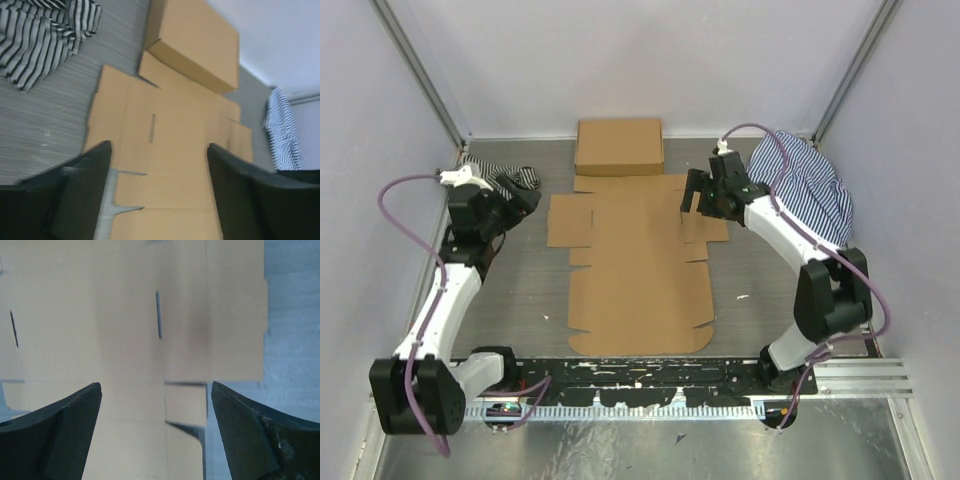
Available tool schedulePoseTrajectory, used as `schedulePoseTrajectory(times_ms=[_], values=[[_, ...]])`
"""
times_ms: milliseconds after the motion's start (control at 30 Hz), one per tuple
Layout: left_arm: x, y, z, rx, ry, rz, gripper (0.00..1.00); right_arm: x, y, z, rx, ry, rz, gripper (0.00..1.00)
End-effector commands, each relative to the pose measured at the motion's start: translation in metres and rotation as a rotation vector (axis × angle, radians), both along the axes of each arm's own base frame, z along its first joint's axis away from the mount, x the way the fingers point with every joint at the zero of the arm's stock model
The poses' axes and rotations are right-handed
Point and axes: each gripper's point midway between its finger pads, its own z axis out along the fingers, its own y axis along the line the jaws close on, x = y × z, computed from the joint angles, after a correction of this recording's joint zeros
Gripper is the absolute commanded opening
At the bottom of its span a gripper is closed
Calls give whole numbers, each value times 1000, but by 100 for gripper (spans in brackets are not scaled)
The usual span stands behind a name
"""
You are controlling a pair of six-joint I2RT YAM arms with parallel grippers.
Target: Fold the paper box
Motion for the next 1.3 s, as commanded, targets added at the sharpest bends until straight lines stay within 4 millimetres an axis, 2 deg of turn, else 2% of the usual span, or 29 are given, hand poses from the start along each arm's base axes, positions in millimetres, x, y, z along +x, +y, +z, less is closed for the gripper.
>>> schedulePoseTrajectory(times_ms=[0, 67, 100, 133, 300, 333, 467, 533, 700, 833, 1000, 1267], values=[[23, -26, 35, -44, -47, -146, 68, 60, 7, 16, 13, -78, -23, 96], [41, -26, 35, -63, -30, -138, 46, 83, 10, 14, 32, -73, -23, 96], [50, -27, 43, -65, -36, -139, 41, 95, 13, 12, 39, -72, -21, 96], [62, -28, 33, -66, -3, -146, 37, 106, 15, 9, 41, -71, -18, 96], [113, -33, 13, -63, 87, -179, 47, 160, 19, 7, 37, -108, -23, 99], [124, -35, -1, -61, 130, -191, 48, 168, 18, 4, 39, -107, -27, 100], [152, -41, -18, -38, 178, -205, 51, 196, 14, -6, 71, -120, -15, 100], [162, -45, -23, -7, 182, -209, 51, 207, 15, -19, 73, -112, 1, 100], [184, -56, -42, 51, 219, -221, 54, 222, 20, -37, 73, -105, 30, 100], [196, -57, -60, 56, 246, -220, 55, 226, 22, -51, 72, -88, 43, 100], [201, -53, -81, 84, 271, -213, 55, 224, 25, -68, 81, -59, 66, 100], [200, -52, -109, 107, 317, -224, 54, 215, 32, -78, 111, -24, 109, 100]])
